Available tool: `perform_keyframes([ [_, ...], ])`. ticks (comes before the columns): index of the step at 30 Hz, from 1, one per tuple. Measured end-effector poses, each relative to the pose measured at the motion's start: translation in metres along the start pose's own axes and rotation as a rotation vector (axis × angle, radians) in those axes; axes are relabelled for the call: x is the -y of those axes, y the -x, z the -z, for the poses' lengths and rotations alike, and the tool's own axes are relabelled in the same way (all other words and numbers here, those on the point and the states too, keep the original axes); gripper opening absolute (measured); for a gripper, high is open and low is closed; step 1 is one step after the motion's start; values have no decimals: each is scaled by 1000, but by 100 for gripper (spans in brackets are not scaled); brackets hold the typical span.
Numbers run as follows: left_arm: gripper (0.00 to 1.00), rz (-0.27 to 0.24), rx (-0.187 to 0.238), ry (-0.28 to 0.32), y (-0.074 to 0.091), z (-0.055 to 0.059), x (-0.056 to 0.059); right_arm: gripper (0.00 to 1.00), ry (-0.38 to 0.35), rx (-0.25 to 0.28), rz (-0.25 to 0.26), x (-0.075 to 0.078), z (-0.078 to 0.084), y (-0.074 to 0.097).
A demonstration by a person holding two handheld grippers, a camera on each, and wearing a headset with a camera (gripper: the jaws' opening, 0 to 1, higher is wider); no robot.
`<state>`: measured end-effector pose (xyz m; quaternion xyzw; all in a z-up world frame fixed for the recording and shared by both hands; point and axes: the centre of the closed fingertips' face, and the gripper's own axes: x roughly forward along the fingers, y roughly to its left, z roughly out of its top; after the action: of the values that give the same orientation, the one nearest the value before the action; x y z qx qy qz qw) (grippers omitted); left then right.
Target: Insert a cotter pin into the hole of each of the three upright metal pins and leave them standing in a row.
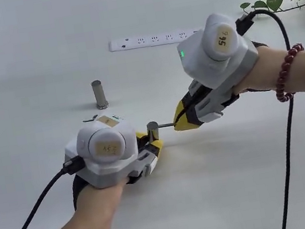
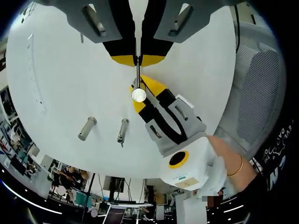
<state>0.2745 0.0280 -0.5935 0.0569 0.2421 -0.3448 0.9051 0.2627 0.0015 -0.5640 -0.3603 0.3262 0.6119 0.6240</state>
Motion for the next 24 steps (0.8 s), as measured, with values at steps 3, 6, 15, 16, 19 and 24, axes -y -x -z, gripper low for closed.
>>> perform_keyframes([
  [3, 11, 2, 1, 6, 0, 0, 0, 0, 9, -2, 1, 0, -2, 0],
  [6, 11, 1, 4, 12, -1, 0, 0, 0, 14, -2, 1, 2, -3, -1],
  [15, 12, -6, 14, 36, -1, 1, 0, 0, 3, 6, 6, 0, -9, -3],
  [16, 12, -7, 15, 35, 0, 1, 0, 0, 5, 7, 6, -1, -10, -3],
  [19, 12, -9, 14, 33, 0, 1, 1, 0, 8, 10, 7, -1, -13, -4],
  [24, 12, -12, 13, 36, 0, 1, 1, 0, 13, 13, 9, -1, -15, -7],
])
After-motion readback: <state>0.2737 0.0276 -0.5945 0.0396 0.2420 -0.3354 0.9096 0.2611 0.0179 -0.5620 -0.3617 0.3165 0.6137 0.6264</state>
